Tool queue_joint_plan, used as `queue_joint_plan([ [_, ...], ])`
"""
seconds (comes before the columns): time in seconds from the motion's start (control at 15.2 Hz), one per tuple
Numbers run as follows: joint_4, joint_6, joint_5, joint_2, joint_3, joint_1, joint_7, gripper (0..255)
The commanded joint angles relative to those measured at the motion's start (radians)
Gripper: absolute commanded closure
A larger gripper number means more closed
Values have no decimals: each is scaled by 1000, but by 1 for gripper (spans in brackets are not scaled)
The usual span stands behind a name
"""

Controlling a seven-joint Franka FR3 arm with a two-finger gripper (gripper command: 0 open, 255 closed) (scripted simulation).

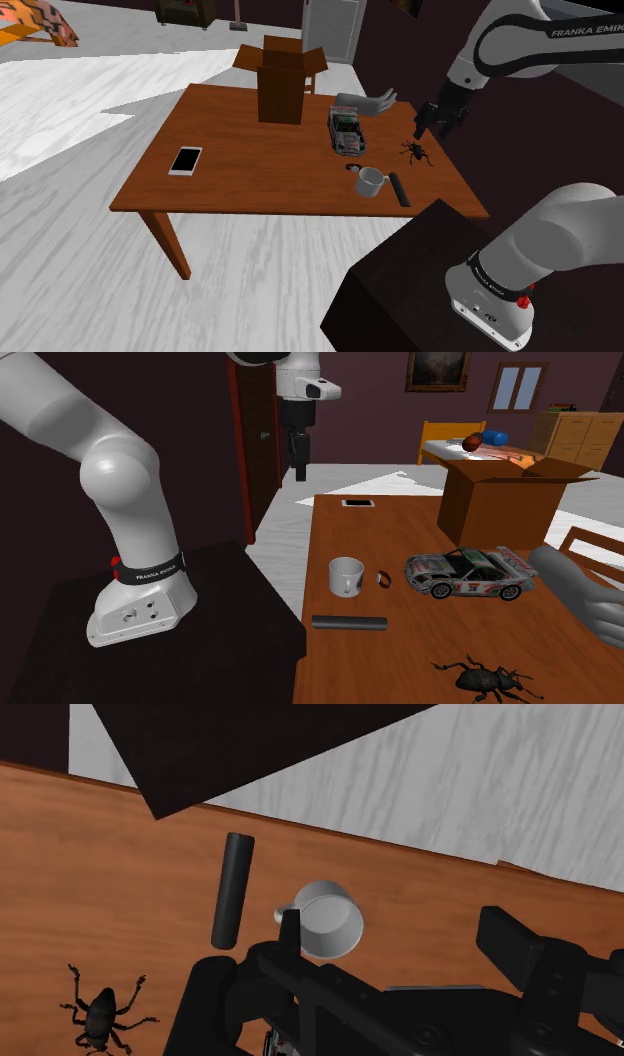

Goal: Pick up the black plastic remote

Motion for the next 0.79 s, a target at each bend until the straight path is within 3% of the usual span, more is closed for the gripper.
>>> queue_joint_plan([
  [0.0,-37,76,-7,35,-16,-14,-4,0],
  [0.73,-106,516,26,408,-121,-46,-62,0],
])
